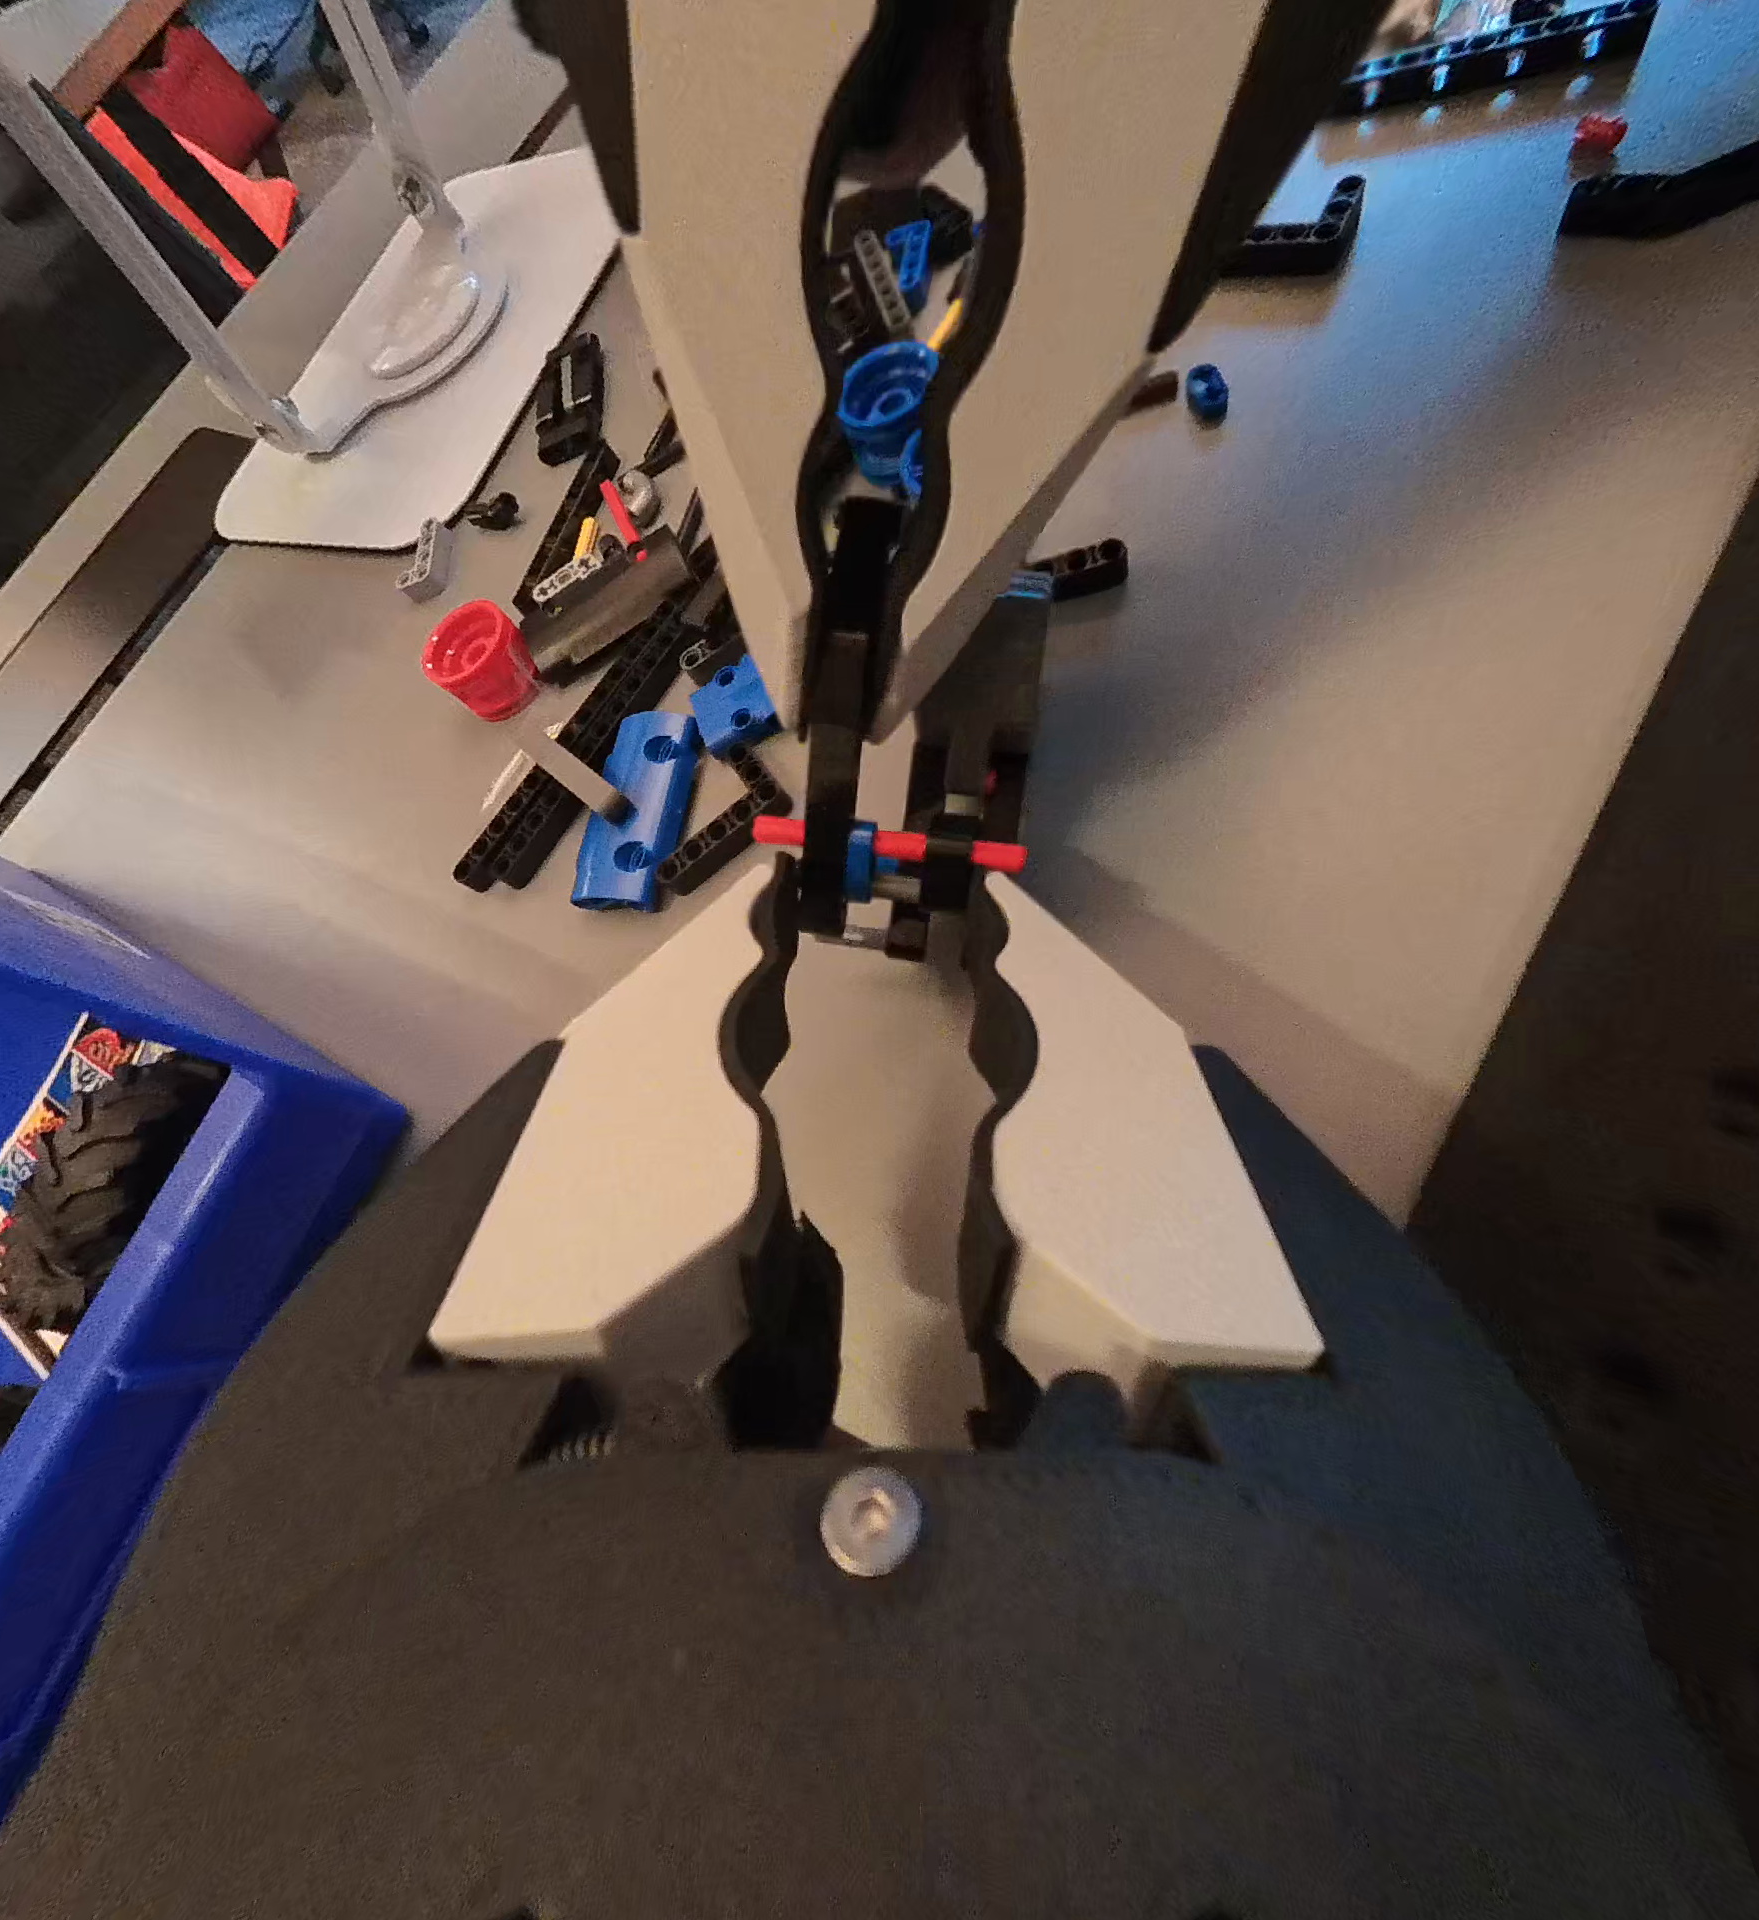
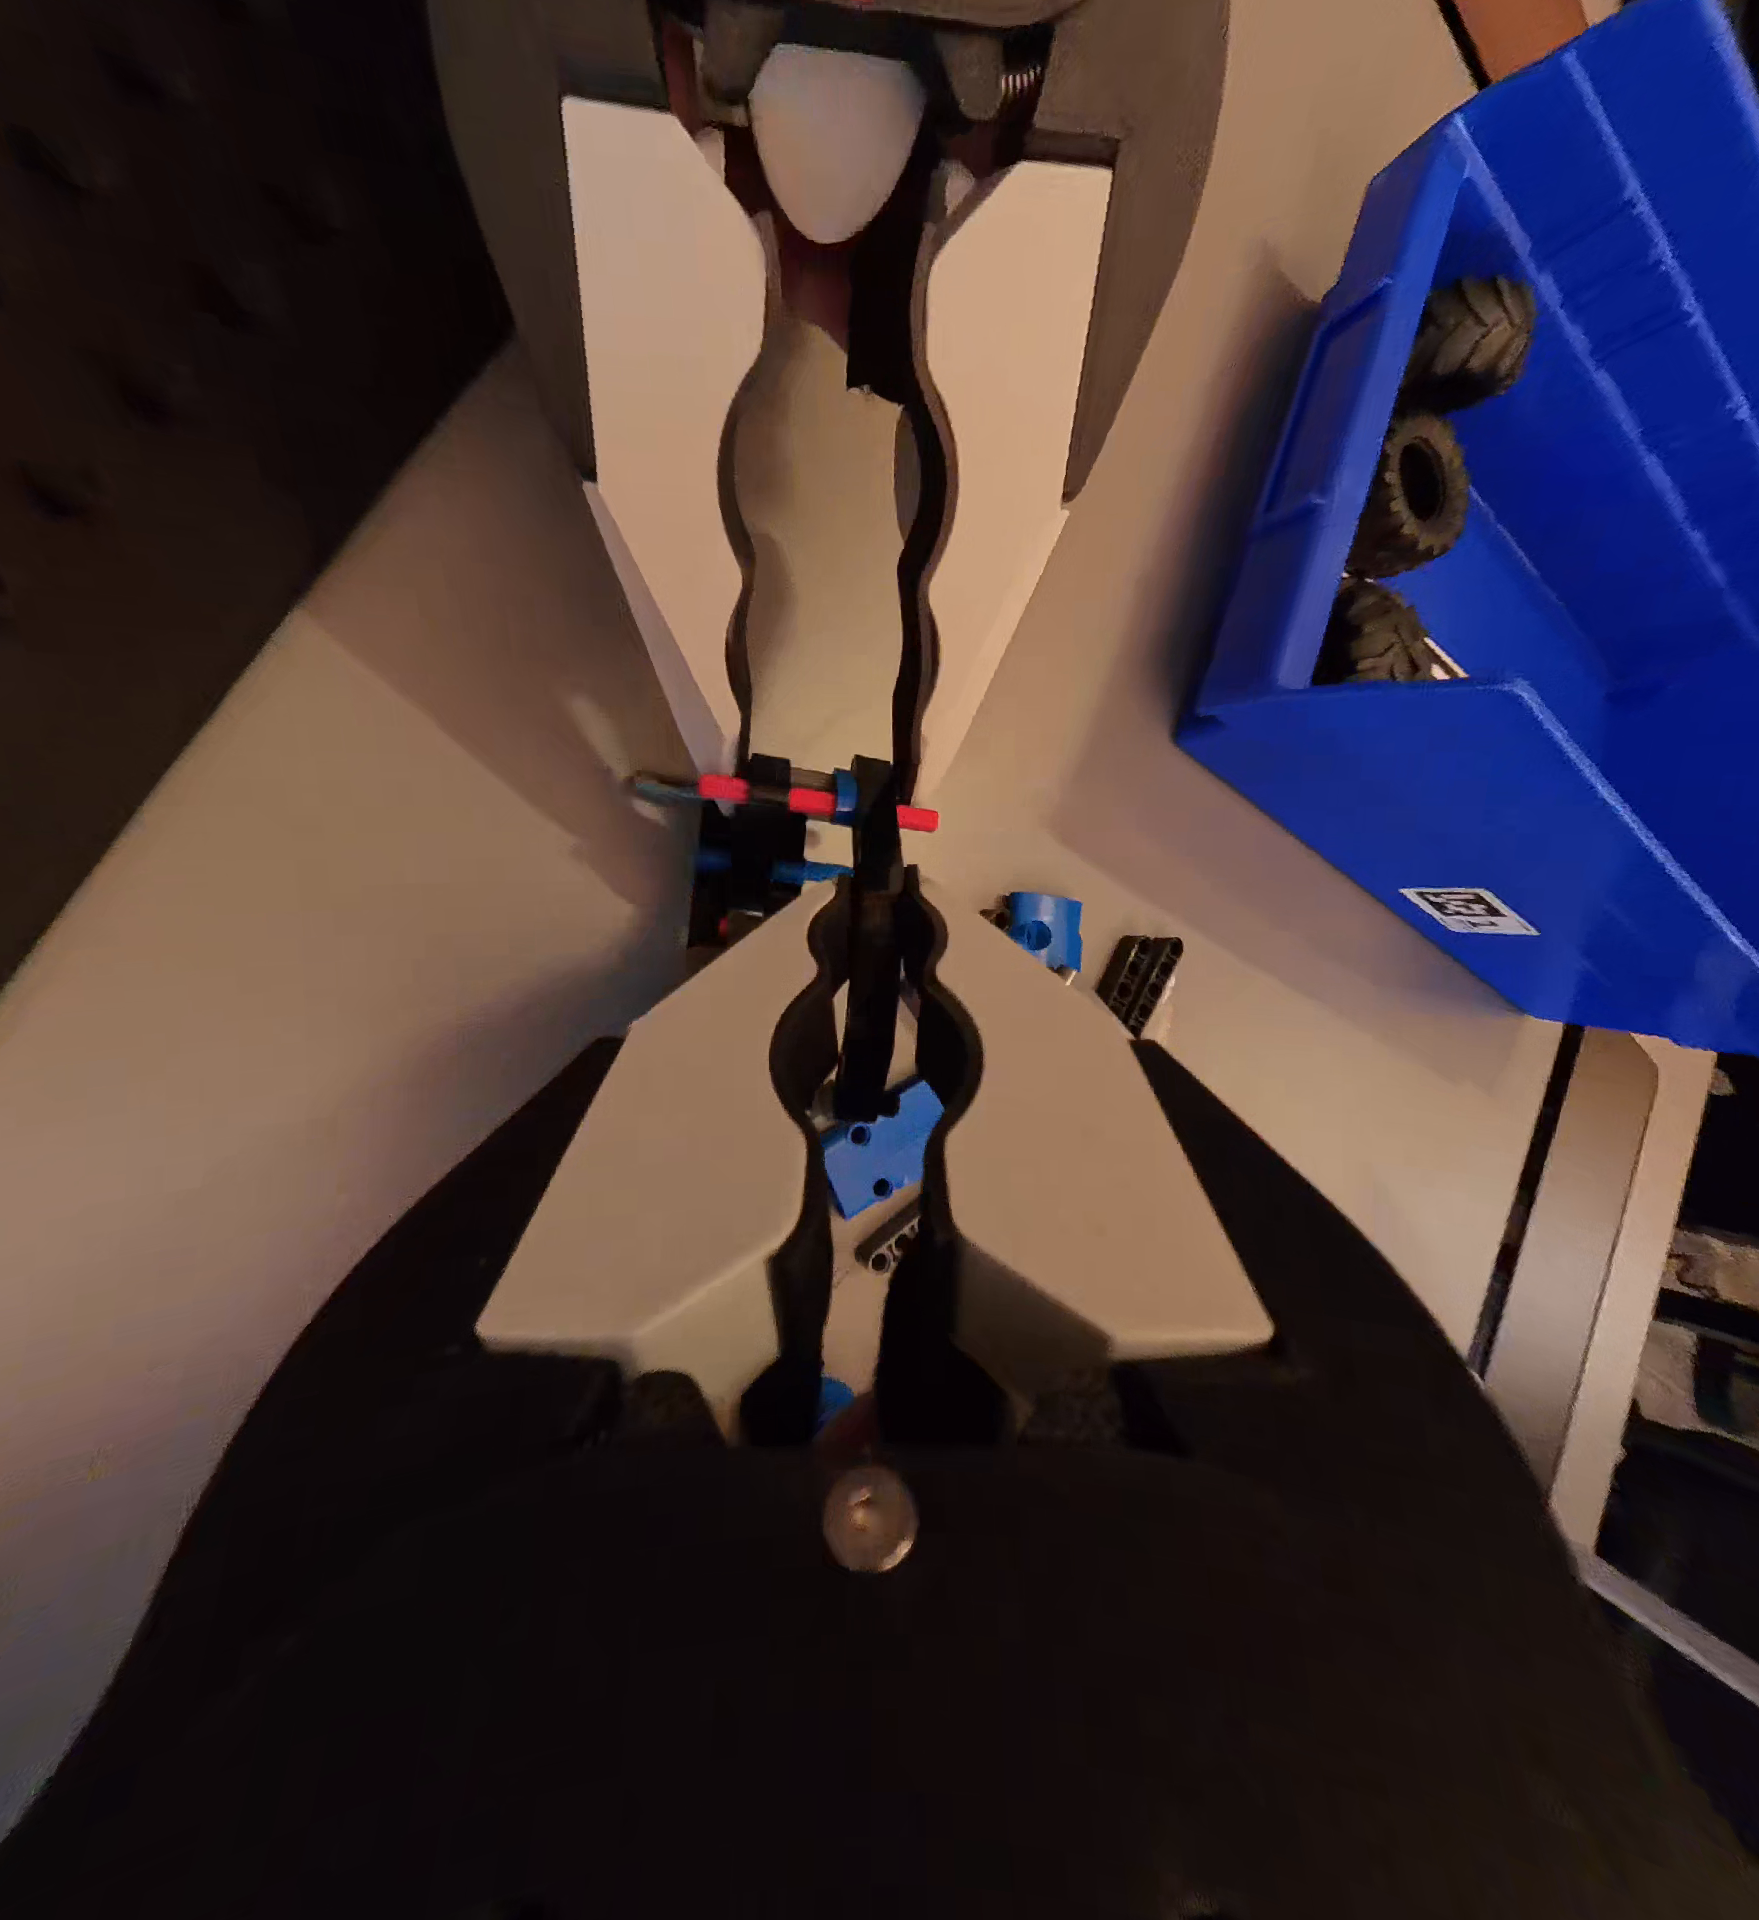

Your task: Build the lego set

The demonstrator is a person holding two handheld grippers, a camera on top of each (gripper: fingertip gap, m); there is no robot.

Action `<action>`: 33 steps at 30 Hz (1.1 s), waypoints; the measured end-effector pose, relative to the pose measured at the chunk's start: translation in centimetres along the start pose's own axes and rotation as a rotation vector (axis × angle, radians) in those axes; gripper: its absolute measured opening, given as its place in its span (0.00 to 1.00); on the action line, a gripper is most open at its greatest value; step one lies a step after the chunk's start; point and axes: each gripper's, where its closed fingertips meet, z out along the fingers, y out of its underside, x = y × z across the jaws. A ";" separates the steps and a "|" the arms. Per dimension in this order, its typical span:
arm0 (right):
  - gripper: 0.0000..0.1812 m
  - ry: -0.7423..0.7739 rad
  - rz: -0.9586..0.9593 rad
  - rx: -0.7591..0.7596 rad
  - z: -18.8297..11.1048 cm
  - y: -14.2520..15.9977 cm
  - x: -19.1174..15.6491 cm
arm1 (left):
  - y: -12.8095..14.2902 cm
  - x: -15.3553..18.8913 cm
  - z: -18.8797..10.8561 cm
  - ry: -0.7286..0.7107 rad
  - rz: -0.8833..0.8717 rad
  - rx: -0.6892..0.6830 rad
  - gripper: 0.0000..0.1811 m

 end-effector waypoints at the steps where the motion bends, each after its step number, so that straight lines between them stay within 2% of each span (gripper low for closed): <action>1: 0.03 0.020 -0.006 -0.006 0.1 0.1 0.1 | 0.1 0.0 0.0 0.000 -0.004 -0.001 0.17; 6: 0.03 0.020 0.020 0.014 0.1 0.2 0.1 | 0.0 -0.1 0.1 -0.015 0.004 -0.007 0.17; 11: 0.03 -0.052 0.078 0.044 0.1 0.4 0.1 | -0.1 0.1 0.0 -0.003 0.020 -0.020 0.17; 13: 0.03 -0.069 0.095 0.055 0.1 0.5 0.1 | -0.2 0.5 -0.4 0.033 -0.005 0.001 0.22; 16: 0.03 -0.072 0.079 0.052 -0.1 0.6 0.2 | 0.2 0.3 -0.9 0.062 -0.030 0.002 0.18; 22: 0.03 -0.085 0.082 0.052 0.0 0.5 0.2 | -0.4 -0.4 -0.7 0.049 -0.005 0.007 0.21; 26: 0.03 -0.093 0.085 0.056 0.1 0.4 0.2 | -0.6 0.1 -0.5 0.071 0.010 0.018 0.16; 33: 0.03 -0.116 0.101 0.071 0.3 0.3 0.1 | -0.4 0.1 -0.5 0.092 0.058 -0.011 0.16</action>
